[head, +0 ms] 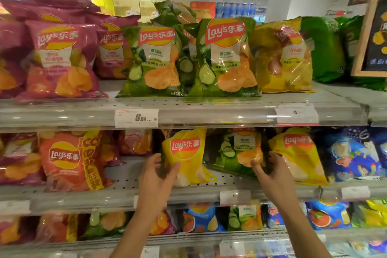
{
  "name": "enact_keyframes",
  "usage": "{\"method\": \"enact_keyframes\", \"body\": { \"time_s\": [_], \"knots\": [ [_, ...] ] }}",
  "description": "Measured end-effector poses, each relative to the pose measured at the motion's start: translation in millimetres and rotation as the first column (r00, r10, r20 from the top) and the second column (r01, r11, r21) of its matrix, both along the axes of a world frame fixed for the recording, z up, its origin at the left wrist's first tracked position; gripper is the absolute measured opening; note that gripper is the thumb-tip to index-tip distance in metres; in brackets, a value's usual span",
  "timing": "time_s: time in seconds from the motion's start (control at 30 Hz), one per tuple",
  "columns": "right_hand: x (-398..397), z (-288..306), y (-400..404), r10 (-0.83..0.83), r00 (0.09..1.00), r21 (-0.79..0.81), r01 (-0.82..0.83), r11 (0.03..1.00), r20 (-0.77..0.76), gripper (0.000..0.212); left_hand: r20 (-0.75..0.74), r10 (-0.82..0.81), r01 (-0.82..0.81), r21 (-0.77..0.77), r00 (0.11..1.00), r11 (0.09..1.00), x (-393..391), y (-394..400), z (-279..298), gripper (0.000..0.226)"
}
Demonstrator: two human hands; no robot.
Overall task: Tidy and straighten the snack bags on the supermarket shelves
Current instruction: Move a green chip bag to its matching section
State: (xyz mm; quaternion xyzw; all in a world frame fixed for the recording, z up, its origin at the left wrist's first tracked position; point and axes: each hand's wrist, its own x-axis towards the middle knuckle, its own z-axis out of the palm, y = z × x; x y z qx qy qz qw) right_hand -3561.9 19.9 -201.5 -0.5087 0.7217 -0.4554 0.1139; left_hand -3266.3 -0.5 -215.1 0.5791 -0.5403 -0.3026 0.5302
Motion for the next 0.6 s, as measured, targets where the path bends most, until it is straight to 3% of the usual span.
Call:
{"method": "enact_keyframes", "body": {
  "time_s": [0.13,0.33,0.5,0.6],
  "knots": [
    [-5.9,4.9,-28.1,0.037,0.998,0.151,-0.043,0.988,0.047,0.083,-0.071,-0.122,0.129,0.120,0.990,0.984,-1.6,-18.4,2.5,0.112],
    [-5.8,8.9,-55.7,0.060,0.944,0.227,-0.140,0.964,0.324,0.096,-0.099,-0.133,0.149,0.187,0.986,0.971,-7.6,-39.3,8.9,0.095],
    [-12.2,16.8,-69.8,0.074,0.894,0.265,-0.209,0.941,0.443,0.083,-0.165,-0.135,0.170,0.217,0.977,0.961,-9.5,-44.5,14.7,0.087],
    [-10.3,22.1,-73.6,0.069,0.885,0.333,-0.244,0.911,0.460,0.092,-0.191,-0.136,0.179,0.230,0.972,0.957,-9.6,-45.0,15.7,0.087]
  ]
}}
